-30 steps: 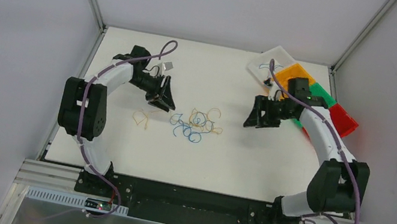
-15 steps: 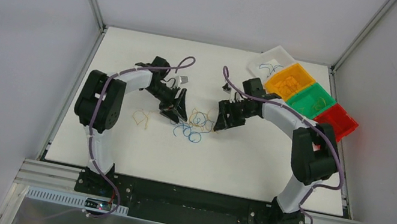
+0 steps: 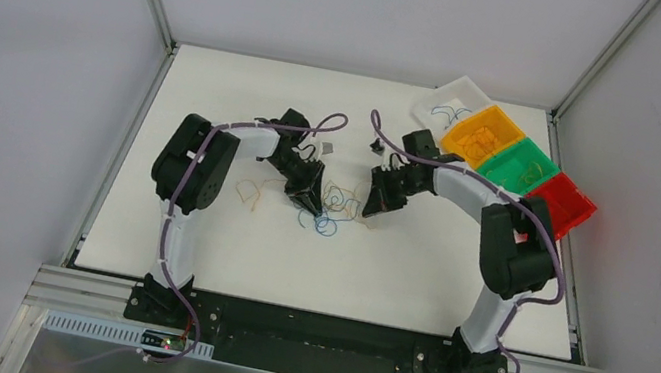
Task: Untangle the cables
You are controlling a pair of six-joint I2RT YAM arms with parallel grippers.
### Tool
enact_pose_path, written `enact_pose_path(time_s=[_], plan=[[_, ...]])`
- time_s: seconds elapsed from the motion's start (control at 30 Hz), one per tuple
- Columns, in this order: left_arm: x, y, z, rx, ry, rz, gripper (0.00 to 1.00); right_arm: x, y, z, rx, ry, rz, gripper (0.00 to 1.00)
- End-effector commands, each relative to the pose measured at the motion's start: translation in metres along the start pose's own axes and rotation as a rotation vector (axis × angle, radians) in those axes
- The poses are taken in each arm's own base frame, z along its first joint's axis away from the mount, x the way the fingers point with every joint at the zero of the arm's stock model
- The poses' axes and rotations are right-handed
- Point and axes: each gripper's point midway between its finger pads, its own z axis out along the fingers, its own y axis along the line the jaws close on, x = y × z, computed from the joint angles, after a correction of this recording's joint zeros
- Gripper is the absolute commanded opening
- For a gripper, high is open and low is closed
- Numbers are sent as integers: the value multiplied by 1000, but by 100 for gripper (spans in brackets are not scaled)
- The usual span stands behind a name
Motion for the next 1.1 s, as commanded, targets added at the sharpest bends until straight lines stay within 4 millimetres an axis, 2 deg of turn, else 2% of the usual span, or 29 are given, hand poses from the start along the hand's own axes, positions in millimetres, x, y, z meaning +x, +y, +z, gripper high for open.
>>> enact_pose_path(time_s=[0.0,0.07,0.3,0.37,0.47,0.7,0.9,1.07], plan=[[10,42,-10,-160,12,-4,8,-15,-3,-55,25,-64,48,0],[18,58,-24,-189,6,-46,0,-11,-11,-82,50,-85,70,0],[37,116,-82,-254,-52,-227,0,-5,-25,-182,149,-218,135,0],[41,125,-95,-251,-58,-267,0,-12,-27,-212,180,-280,140,0],[40,127,-108,-214,-83,-298,0,-22,-21,-248,207,-357,135,0],[44,144,-132,-261,-107,-328,0,-65,2,-331,295,-582,53,0],[56,166,-155,-285,-133,-345,0,-96,-2,-413,430,-810,39,0],[64,176,-167,-304,-138,-338,0,-117,5,-460,475,-954,27,0]])
